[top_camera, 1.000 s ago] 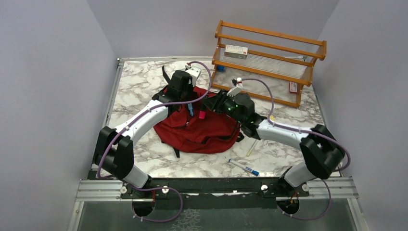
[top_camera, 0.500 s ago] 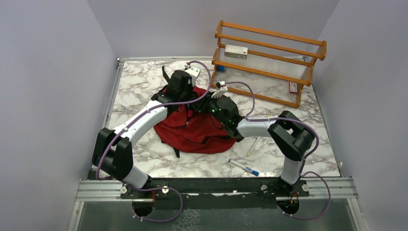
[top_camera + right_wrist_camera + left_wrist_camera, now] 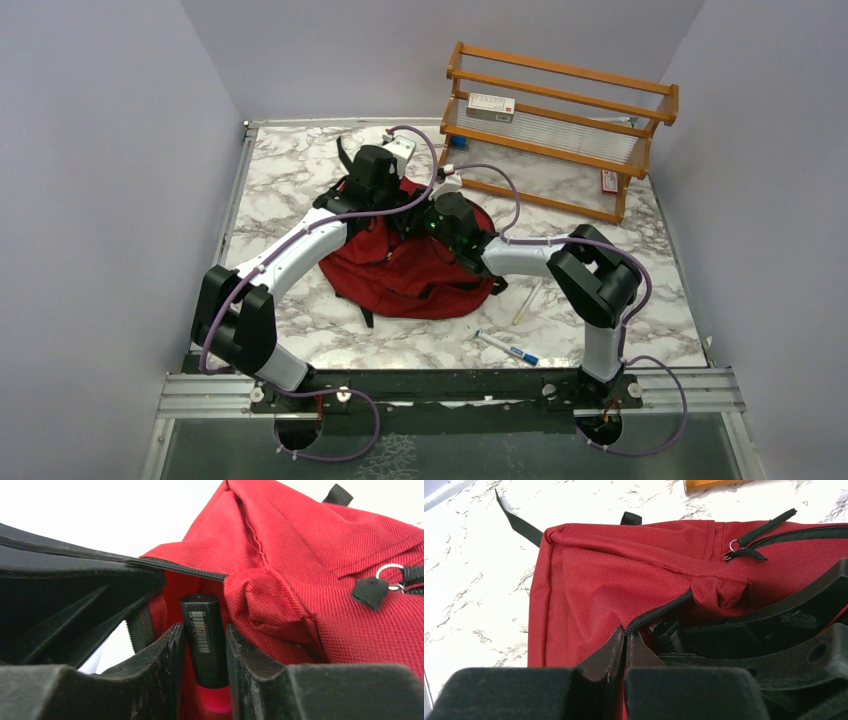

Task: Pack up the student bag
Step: Place the stationery in the student bag, then pick up the stationery from the center of the board.

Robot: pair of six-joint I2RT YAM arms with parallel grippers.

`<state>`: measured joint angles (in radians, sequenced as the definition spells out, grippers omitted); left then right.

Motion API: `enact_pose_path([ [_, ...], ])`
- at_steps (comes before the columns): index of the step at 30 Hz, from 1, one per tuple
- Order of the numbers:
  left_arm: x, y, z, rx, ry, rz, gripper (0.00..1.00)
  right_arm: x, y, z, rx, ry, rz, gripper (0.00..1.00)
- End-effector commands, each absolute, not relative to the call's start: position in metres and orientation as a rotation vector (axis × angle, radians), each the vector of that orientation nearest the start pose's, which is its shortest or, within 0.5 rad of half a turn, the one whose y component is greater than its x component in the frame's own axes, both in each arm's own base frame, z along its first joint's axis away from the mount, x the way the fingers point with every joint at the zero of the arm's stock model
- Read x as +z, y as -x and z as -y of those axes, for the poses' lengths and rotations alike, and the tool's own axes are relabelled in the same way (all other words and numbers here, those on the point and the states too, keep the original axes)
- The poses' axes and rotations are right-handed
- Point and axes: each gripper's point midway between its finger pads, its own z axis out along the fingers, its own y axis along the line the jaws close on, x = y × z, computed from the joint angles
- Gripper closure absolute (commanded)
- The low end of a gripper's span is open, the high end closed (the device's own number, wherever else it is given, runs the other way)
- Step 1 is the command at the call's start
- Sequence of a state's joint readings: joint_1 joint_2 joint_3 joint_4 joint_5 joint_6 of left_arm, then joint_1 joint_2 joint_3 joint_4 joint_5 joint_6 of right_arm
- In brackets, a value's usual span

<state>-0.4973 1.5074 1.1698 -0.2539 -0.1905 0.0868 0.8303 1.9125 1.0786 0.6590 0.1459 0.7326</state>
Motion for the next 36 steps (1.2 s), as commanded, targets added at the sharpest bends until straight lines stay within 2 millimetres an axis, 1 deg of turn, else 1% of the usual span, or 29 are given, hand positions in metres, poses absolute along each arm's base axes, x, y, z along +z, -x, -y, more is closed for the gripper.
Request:
enact_pose_path([
  [1, 0.199, -0.404, 0.167, -0.028, -0.475, -2.04, 1.0, 0.14, -0.37, -0.414, 0.963, -0.006, -1.923, 0.58],
  [4, 0.199, -0.404, 0.166, -0.028, -0.472, -2.041, 1.0, 0.144, -0.364, -0.409, 0.958, 0.008, -1.93, 0.54],
  [10, 0.197, -0.405, 0.166, -0.033, -0.471, -2.047, 1.0, 0.168, -0.352, -0.394, 0.923, 0.049, -1.93, 0.5],
  [12, 0.197, -0.405, 0.165, -0.032, -0.471, -2.048, 1.0, 0.172, -0.345, -0.382, 0.888, 0.06, -1.95, 0.5],
  [14, 0.197, -0.405, 0.165, -0.028, -0.471, -2.048, 1.0, 0.172, -0.336, -0.363, 0.836, 0.048, -1.97, 0.51],
  [17, 0.195, -0.406, 0.164, -0.021, -0.467, -2.05, 1.0, 0.175, -0.326, -0.322, 0.678, 0.015, -2.01, 0.51],
  [18, 0.195, -0.406, 0.163, -0.019, -0.469, -2.053, 1.0, 0.175, -0.322, -0.306, 0.609, 0.001, -2.027, 0.51],
  [20, 0.194, -0.406, 0.164, -0.021, -0.472, -2.055, 1.0, 0.177, -0.318, -0.267, 0.434, -0.037, -2.039, 0.5],
  [24, 0.195, -0.406, 0.164, -0.025, -0.471, -2.054, 1.0, 0.185, -0.306, -0.194, 0.182, -0.128, -2.048, 0.43],
  [26, 0.195, -0.406, 0.164, -0.024, -0.471, -2.055, 1.0, 0.19, -0.304, -0.158, 0.101, -0.198, -2.058, 0.41],
  [29, 0.195, -0.406, 0.163, -0.015, -0.468, -2.055, 1.0, 0.189, -0.305, -0.109, 0.007, -0.293, -2.108, 0.34],
  [31, 0.193, -0.407, 0.161, -0.004, -0.469, -2.058, 1.0, 0.19, -0.31, -0.084, -0.029, -0.315, -2.148, 0.29],
  [32, 0.194, -0.407, 0.161, -0.004, -0.469, -2.057, 1.0, 0.188, -0.312, -0.074, -0.05, -0.326, -2.182, 0.27],
  [34, 0.195, -0.406, 0.162, -0.008, -0.468, -2.055, 1.0, 0.176, -0.317, -0.056, -0.088, -0.335, -2.262, 0.22],
  [36, 0.195, -0.406, 0.162, -0.012, -0.466, -2.055, 1.0, 0.156, -0.321, -0.046, -0.073, -0.317, -2.373, 0.17],
])
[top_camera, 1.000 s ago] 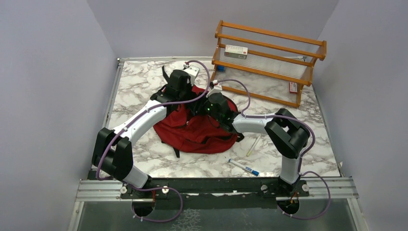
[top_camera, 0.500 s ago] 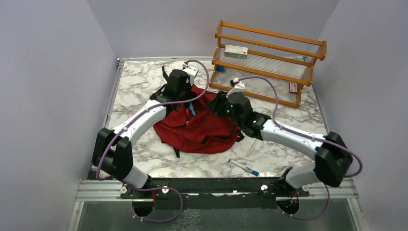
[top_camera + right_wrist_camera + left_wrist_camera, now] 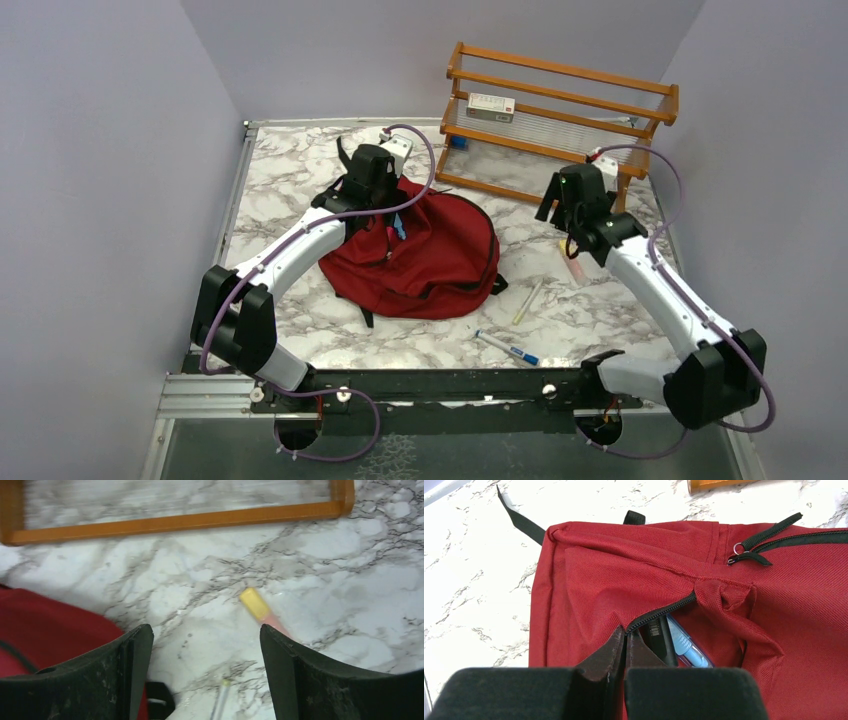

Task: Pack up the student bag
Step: Pick up the stationery from the center of the board.

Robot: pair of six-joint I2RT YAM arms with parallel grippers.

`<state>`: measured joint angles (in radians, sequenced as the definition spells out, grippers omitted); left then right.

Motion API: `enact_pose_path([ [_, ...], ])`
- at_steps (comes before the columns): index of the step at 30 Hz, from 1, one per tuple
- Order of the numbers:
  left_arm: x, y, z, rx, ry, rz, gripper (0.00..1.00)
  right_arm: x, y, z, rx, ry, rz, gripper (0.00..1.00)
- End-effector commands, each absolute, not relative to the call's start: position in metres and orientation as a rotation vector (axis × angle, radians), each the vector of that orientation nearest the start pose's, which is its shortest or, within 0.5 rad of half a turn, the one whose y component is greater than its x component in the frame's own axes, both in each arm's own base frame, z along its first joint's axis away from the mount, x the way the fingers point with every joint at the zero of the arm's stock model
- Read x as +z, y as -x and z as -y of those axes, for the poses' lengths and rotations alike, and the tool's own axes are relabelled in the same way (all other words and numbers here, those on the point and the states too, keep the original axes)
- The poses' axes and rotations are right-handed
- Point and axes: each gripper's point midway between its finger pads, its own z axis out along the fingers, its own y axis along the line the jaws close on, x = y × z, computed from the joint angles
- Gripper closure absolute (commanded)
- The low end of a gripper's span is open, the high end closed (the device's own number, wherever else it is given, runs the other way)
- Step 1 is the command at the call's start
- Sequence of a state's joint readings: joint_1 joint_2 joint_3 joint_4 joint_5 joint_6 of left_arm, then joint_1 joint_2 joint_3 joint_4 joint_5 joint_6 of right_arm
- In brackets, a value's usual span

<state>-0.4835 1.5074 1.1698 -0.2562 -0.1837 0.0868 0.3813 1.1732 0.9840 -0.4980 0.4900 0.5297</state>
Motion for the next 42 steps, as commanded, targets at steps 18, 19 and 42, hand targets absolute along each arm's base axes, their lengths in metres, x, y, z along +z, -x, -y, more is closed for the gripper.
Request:
enact_pose_path([
  [18, 0.197, -0.405, 0.164, -0.028, -0.469, -2.05, 1.0, 0.038, -0.339, 0.001, -0.04, -0.322, -2.771, 0.18],
  [19, 0.197, -0.405, 0.165, -0.029, -0.47, -2.05, 1.0, 0.035, -0.338, 0.003, -0.027, -0.325, -2.781, 0.2],
  [42, 0.199, -0.405, 0.165, -0.032, -0.471, -2.047, 1.0, 0.03, -0.331, 0.013, 0.045, -0.39, -2.754, 0.71],
])
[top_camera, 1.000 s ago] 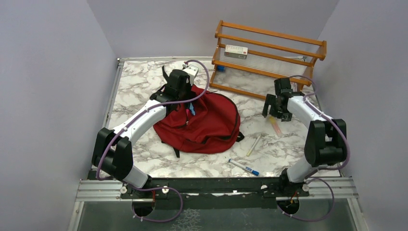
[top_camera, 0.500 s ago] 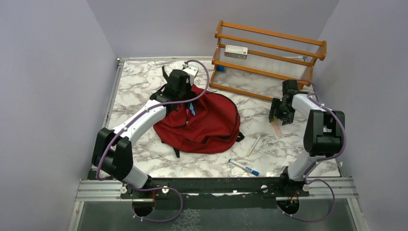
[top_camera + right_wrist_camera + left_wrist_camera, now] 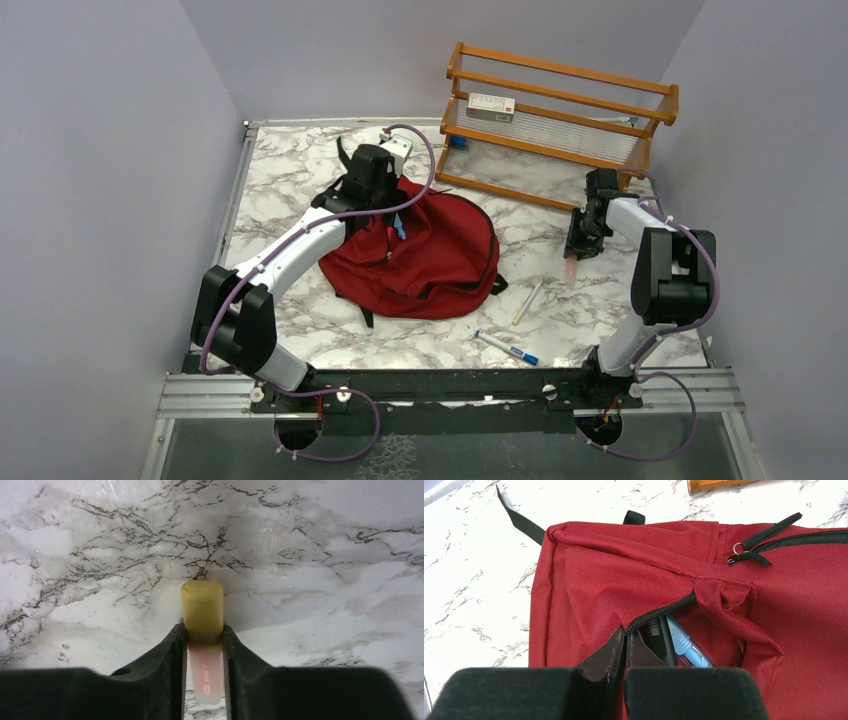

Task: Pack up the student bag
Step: Pick up the stationery from the center of the board, then place the stationery in the student bag.

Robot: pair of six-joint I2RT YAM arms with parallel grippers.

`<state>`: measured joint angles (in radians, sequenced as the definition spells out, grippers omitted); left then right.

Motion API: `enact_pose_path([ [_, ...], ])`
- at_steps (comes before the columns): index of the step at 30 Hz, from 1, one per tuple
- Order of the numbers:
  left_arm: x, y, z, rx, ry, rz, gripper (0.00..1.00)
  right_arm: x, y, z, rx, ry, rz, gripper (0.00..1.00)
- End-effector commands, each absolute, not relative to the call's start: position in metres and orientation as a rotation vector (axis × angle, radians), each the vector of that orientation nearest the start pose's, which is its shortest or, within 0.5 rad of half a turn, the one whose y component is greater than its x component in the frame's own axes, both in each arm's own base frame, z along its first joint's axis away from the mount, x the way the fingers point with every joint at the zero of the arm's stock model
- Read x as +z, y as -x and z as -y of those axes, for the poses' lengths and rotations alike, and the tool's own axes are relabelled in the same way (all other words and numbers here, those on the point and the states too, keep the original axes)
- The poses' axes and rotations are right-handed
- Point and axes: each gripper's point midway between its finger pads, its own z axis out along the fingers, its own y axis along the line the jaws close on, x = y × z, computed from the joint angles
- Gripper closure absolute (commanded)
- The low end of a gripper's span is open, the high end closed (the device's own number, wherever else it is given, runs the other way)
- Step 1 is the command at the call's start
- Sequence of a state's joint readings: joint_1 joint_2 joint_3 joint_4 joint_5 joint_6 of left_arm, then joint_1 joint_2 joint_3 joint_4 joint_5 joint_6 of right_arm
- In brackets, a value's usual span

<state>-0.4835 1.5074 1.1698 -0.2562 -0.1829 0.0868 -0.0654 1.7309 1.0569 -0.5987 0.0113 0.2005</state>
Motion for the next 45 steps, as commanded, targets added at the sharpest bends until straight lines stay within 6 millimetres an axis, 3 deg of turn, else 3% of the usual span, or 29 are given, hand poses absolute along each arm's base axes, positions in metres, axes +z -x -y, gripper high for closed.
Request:
enact_pose_path([
  [1, 0.198, -0.405, 0.165, -0.031, -0.471, -2.048, 1.0, 0.038, -0.334, 0.017, 0.016, -0.395, -2.723, 0.75],
  [4, 0.198, -0.405, 0.165, -0.032, -0.474, -2.05, 1.0, 0.075, -0.345, 0.023, -0.014, -0.39, -2.605, 0.89],
  [7, 0.198, -0.405, 0.165, -0.033, -0.474, -2.05, 1.0, 0.125, -0.357, 0.015, 0.064, -0.38, -2.437, 0.95],
  [14, 0.199, -0.405, 0.163, -0.024, -0.469, -2.047, 1.0, 0.256, -0.357, -0.033, 0.441, -0.361, -1.985, 0.99],
  [19, 0.198, -0.405, 0.164, -0.026, -0.472, -2.049, 1.0, 0.313, -0.347, -0.068, 0.695, -0.335, -1.743, 1.0],
  [23, 0.2, -0.405, 0.164, -0.025, -0.471, -2.047, 1.0, 0.324, -0.346, -0.106, 0.812, -0.324, -1.651, 1.0],
  [28, 0.197, -0.405, 0.165, -0.029, -0.473, -2.052, 1.0, 0.321, -0.343, -0.177, 0.867, -0.28, -1.6, 1.0],
  [39, 0.204, -0.402, 0.169, -0.067, -0.469, -2.039, 1.0, 0.258, -0.345, -0.313, 0.959, -0.194, -1.569, 1.0],
  [45, 0.201, -0.403, 0.17, -0.072, -0.475, -2.044, 1.0, 0.24, -0.364, -0.361, 1.0, -0.159, -1.565, 0.99],
])
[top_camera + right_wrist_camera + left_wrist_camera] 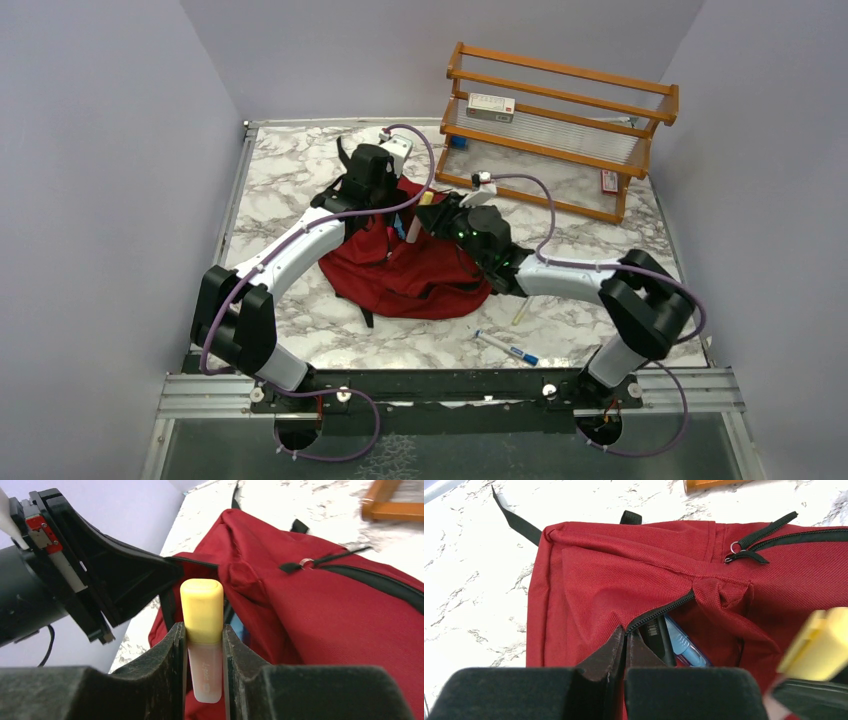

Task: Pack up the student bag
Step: Place the stationery in the student bag.

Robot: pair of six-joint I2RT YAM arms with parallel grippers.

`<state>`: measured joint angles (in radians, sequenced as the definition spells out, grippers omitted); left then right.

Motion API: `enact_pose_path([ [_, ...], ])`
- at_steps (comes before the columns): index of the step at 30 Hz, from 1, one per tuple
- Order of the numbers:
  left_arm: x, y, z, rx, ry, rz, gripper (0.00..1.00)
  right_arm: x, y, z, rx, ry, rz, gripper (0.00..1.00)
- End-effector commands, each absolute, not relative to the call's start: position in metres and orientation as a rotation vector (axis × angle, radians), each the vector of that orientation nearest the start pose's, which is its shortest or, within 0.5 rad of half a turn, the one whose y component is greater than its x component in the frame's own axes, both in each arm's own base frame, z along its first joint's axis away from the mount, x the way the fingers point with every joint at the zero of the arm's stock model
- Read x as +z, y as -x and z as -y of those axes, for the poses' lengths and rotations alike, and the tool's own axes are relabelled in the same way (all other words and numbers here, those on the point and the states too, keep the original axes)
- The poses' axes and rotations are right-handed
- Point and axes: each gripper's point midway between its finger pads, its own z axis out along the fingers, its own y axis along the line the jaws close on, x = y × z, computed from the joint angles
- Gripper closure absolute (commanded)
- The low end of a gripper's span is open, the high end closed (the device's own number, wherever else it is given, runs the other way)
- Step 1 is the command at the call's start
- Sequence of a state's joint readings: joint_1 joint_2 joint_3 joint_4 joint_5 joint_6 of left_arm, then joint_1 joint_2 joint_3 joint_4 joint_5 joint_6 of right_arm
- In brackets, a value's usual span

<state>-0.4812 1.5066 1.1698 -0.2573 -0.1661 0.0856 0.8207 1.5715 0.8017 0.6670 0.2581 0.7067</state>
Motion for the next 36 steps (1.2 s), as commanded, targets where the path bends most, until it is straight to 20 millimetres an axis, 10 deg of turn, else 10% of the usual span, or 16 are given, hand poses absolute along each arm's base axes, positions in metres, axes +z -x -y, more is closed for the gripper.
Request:
enact_pose_path([
  [1, 0.202, -0.403, 0.17, -0.072, -0.476, -2.042, 1.0, 0.235, -0.367, -0.366, 1.003, -0.155, -1.57, 0.99],
  [18, 0.201, -0.403, 0.169, -0.067, -0.476, -2.043, 1.0, 0.154, -0.361, -0.415, 1.019, -0.011, -1.818, 0.99],
  [24, 0.2, -0.404, 0.17, -0.071, -0.477, -2.048, 1.0, 0.133, -0.354, -0.435, 1.057, 0.07, -1.914, 0.83],
  [30, 0.202, -0.403, 0.167, -0.058, -0.473, -2.043, 1.0, 0.139, -0.354, -0.434, 1.039, 0.092, -1.916, 0.55],
  [36, 0.198, -0.404, 0.169, -0.061, -0.478, -2.052, 1.0, 0.156, -0.353, -0.423, 0.98, 0.115, -1.904, 0.49],
])
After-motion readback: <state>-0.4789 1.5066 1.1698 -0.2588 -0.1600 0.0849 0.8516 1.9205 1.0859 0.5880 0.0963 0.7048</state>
